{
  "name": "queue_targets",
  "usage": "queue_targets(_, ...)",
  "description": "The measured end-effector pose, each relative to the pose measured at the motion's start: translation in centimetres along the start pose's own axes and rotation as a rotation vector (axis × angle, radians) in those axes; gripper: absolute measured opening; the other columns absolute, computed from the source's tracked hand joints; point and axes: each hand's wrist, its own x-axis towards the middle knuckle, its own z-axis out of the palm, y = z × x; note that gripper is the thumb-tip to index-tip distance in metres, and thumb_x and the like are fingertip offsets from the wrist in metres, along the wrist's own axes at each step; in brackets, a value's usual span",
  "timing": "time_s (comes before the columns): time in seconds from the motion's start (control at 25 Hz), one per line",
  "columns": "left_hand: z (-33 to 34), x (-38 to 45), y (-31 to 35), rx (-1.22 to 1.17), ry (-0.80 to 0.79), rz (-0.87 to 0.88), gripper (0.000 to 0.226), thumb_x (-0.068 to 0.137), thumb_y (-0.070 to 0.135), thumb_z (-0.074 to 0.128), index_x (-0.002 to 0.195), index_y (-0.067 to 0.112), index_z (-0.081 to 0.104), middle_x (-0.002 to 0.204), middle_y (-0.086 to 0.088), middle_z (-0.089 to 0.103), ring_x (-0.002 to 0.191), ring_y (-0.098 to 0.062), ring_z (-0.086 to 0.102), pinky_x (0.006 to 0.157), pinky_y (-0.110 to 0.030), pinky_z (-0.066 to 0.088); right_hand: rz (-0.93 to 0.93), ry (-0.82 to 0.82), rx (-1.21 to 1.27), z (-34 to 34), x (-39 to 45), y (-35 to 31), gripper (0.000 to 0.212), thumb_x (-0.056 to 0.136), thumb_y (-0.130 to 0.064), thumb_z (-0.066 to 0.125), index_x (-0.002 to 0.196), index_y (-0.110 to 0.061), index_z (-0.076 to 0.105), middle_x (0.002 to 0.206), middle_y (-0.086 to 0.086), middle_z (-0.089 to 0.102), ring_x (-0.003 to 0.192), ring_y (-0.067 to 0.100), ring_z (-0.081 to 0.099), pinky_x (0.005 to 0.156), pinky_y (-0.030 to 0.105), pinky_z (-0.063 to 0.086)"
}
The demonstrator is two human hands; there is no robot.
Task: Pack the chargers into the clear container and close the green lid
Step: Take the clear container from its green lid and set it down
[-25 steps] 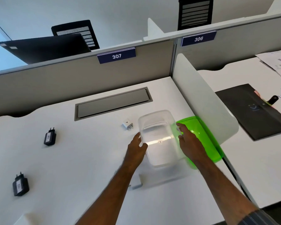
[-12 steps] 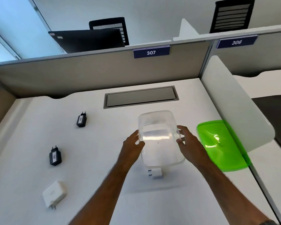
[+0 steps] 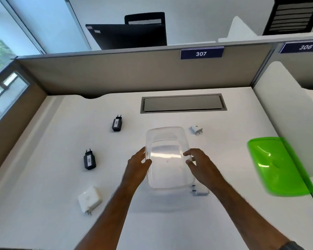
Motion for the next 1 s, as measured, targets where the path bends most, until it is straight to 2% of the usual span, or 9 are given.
queue_targets(0.12, -2.5, 0.3, -1.8, 0.031, 0.0, -0.011, 0.052, 0.09, 0.018, 0.06, 0.136, 0.041, 0.061, 0.123, 0.018, 0.067, 0.12, -0.011, 0.065, 0.101, -0.045, 0.056, -0.012, -0.021, 0.012, 2.8, 0.1, -1.3, 0.023, 0.094, -0.014, 0.064, 0.11, -0.031, 0.063, 0.116, -0.016, 0.056, 0.097, 0.006, 0.064, 0.083, 0.02, 0.047)
queue_targets(0.24, -4.2, 0.5, -3.5, 0.046, -0.023, -0.03, 0.051, 0.087, 0.018, 0.058, 0.132, 0.043, 0.062, 0.12, 0.018, 0.071, 0.116, -0.008, 0.066, 0.099, -0.045, 0.057, 0.001, -0.046, -0.011, 5.0, 0.1, -2.1, 0.023, 0.093, -0.015, 0.066, 0.111, -0.028, 0.064, 0.112, -0.014, 0.055, 0.094, 0.006, 0.063, 0.076, 0.007, 0.04)
queue_targets(0.4, -5.8, 0.8, -5.2, 0.048, -0.04, -0.047, 0.051, 0.088, 0.014, 0.058, 0.129, 0.044, 0.063, 0.114, 0.022, 0.069, 0.117, -0.008, 0.065, 0.101, -0.04, 0.055, 0.026, -0.081, -0.025, 7.3, -0.1, -2.8, 0.024, 0.092, -0.015, 0.067, 0.112, -0.027, 0.063, 0.113, -0.014, 0.054, 0.095, 0.002, 0.062, 0.074, 0.004, 0.039)
queue_targets(0.48, -6.2, 1.0, -5.9, 0.047, -0.04, -0.048, 0.053, 0.089, 0.014, 0.058, 0.134, 0.043, 0.06, 0.118, 0.019, 0.066, 0.114, -0.009, 0.064, 0.099, -0.036, 0.054, 0.016, -0.079, -0.041, 7.9, -0.1, -3.1, 0.025, 0.092, -0.014, 0.067, 0.112, -0.027, 0.063, 0.114, -0.013, 0.054, 0.096, 0.003, 0.063, 0.075, 0.004, 0.039)
queue_targets(0.6, -6.6, 1.6, -6.8, 0.055, -0.047, -0.051, 0.056, 0.092, 0.016, 0.059, 0.144, 0.036, 0.053, 0.135, 0.008, 0.065, 0.114, -0.011, 0.062, 0.099, -0.034, 0.052, 0.019, -0.061, -0.051, 8.6, -0.1, -3.3, 0.025, 0.091, -0.013, 0.068, 0.111, -0.027, 0.063, 0.116, -0.012, 0.054, 0.096, 0.005, 0.063, 0.078, 0.009, 0.042)
queue_targets(0.8, -7.2, 2.5, -7.6, 0.065, -0.11, -0.042, 0.06, 0.092, 0.029, 0.062, 0.149, 0.039, 0.044, 0.147, 0.014, 0.057, 0.123, -0.014, 0.063, 0.103, -0.035, 0.051, 0.044, -0.042, -0.06, 8.9, -0.2, -3.7, 0.023, 0.092, -0.016, 0.068, 0.109, -0.031, 0.064, 0.12, -0.013, 0.053, 0.102, 0.012, 0.065, 0.079, 0.013, 0.044)
queue_targets(0.88, -7.7, 2.6, -7.7, 0.069, -0.127, -0.032, 0.063, 0.096, 0.04, 0.063, 0.153, 0.035, 0.038, 0.141, 0.021, 0.051, 0.119, -0.012, 0.065, 0.102, -0.033, 0.049, 0.054, -0.015, -0.129, 8.8, -0.3, -4.1, 0.024, 0.091, -0.022, 0.07, 0.113, -0.031, 0.065, 0.133, -0.008, 0.049, 0.115, 0.016, 0.059, 0.087, 0.02, 0.043)
queue_targets(1.0, -9.1, 2.3, -8.9, 0.089, -0.081, 0.034, 0.057, 0.098, 0.044, 0.062, 0.149, 0.03, 0.042, 0.143, 0.016, 0.054, 0.11, -0.005, 0.063, 0.091, -0.025, 0.048, -0.071, 0.117, -0.383, 9.1, -0.5, -5.2, 0.035, 0.087, -0.028, 0.074, 0.12, -0.029, 0.062, 0.142, -0.001, 0.045, 0.127, 0.021, 0.047, 0.094, 0.037, 0.039)
